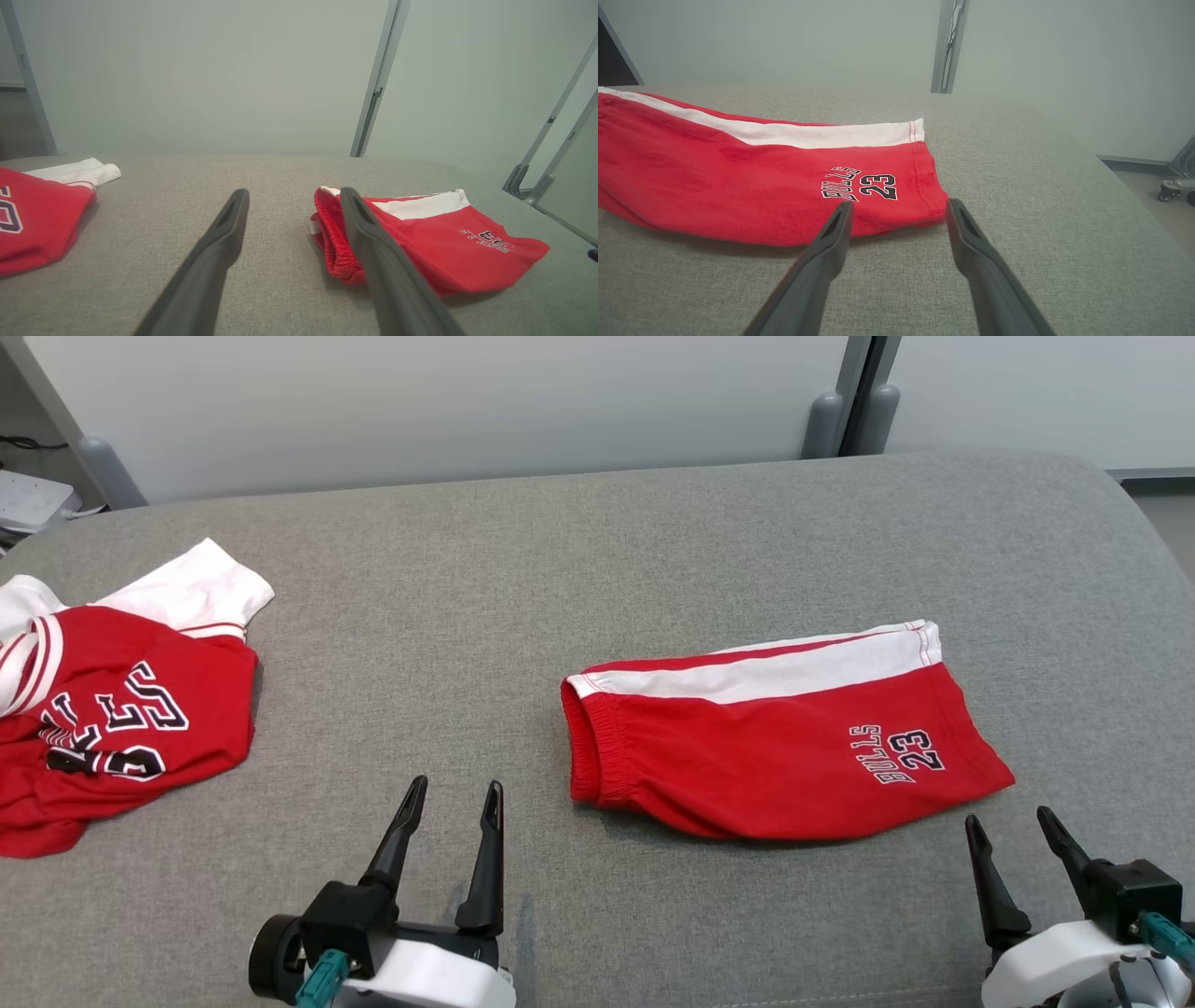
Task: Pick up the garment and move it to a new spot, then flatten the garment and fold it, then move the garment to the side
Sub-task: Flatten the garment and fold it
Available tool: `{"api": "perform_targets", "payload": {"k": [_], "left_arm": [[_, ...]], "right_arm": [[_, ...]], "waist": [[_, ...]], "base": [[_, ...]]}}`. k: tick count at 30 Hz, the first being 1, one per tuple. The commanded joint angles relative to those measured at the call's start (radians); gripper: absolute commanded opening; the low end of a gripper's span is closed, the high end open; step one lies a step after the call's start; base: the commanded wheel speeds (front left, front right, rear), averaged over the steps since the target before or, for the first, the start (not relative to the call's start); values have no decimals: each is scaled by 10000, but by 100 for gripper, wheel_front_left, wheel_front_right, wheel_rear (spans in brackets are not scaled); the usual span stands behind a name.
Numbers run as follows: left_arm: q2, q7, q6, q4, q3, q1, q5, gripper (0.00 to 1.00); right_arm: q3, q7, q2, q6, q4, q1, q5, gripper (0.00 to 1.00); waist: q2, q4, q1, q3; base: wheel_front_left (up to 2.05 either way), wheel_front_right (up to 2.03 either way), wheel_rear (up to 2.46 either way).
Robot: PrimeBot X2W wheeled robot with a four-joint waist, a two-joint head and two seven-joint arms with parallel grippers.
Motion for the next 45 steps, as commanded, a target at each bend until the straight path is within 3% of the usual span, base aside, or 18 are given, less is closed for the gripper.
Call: {"api": "perform_targets", "payload": {"k": [1,7,17,25,31,32,33,34,35,36,38,45], "left_arm": [[24,-59,-3,-241,344,-118,98,100],[24,-59,-52,-180,319,-50,172,100],[24,-59,-225,-242,49,-355,292,100],[24,-59,-400,-170,-307,-773,414,100],[24,-59,-392,-164,-397,-937,413,100],[24,-59,-390,-161,-412,-963,408,100],[24,-59,-390,-161,-412,-963,408,100],[24,-59,-387,-156,-426,-991,396,100],[24,-59,-376,-161,-425,-1021,377,100],[24,-59,-365,-171,-420,-1048,357,100],[24,-59,-338,-185,-394,-1084,324,100],[24,-59,-285,-204,-334,-1005,160,100]], "right_arm": [[192,-135,-126,-2,-255,-13,109,100],[22,-135,143,-2,111,-223,1232,100],[-584,292,426,-2,2320,-2044,5398,100],[-640,1326,-32,-2,3821,-3427,8110,100],[-477,1563,-231,-2,4453,-3872,8936,100],[-414,1605,-249,-2,4533,-3916,9020,88],[-414,1605,-249,-2,4533,-3916,9020,88],[-343,1652,-266,-2,4580,-3946,9109,60],[-265,1707,-281,-2,4615,-3961,9195,47],[-182,1716,-307,-2,4623,-3971,9258,42],[-37,1728,-334,-2,4667,-3983,9391,0],[523,1275,-598,-2,4425,-3977,9593,0]], "waist": [[-1,-18,0,-10],[-1,-42,0,0],[-1,173,0,420],[-1,518,0,899],[-1,661,0,1135],[-1,683,0,1161],[-1,683,0,1161],[-1,711,0,1182],[-1,736,0,1195],[-1,753,0,1209],[-1,764,0,1232],[-1,832,0,1134]], "base": [[0,0,0],[0,0,0],[0,0,0],[0,0,0],[0,0,0],[0,0,0],[0,0,0],[0,0,0],[0,0,0],[0,0,0],[0,0,0],[0,0,0]]}}
